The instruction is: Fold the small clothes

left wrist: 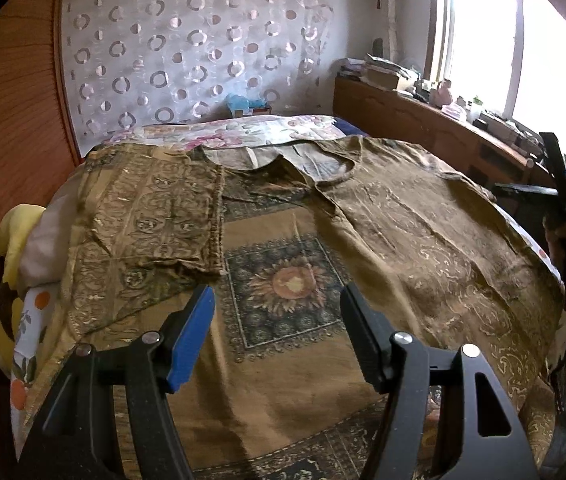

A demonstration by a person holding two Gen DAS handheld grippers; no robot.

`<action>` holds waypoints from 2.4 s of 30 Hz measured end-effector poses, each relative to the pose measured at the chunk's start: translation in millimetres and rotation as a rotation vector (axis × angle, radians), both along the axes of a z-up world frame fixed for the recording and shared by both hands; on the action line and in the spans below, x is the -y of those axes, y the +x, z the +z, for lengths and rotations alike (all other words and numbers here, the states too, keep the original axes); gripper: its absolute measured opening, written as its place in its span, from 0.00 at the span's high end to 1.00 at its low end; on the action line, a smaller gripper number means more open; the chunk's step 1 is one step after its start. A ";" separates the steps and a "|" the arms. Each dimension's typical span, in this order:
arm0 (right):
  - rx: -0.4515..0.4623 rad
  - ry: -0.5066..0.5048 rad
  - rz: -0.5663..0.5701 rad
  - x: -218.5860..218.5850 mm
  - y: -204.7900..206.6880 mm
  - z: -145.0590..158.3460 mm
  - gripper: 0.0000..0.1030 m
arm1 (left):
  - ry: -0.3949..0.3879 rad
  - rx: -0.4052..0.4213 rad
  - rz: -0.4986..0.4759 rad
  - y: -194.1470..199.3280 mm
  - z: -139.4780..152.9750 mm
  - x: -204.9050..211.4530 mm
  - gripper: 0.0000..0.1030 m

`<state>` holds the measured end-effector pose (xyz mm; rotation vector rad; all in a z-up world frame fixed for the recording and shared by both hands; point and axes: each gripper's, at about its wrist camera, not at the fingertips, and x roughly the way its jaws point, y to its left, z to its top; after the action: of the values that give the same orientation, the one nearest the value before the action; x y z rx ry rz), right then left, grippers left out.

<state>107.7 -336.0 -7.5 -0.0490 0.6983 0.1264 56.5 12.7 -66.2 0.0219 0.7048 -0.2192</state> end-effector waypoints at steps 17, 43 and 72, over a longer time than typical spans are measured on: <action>-0.146 0.086 -0.009 14.0 48.2 3.9 0.55 | 0.098 -0.155 -0.046 24.5 -29.6 18.7 0.33; -0.019 -0.054 0.267 -100.9 -1.7 8.9 0.91 | 0.037 -0.008 0.026 4.4 1.4 3.9 0.25; -0.101 0.067 0.088 -77.4 83.1 16.3 0.55 | -0.004 0.162 -0.003 -31.0 49.1 18.7 0.25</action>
<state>190.7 -258.6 8.7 -0.0092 0.7929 0.2381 25.5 -6.0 -17.1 0.0363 0.5426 -0.2195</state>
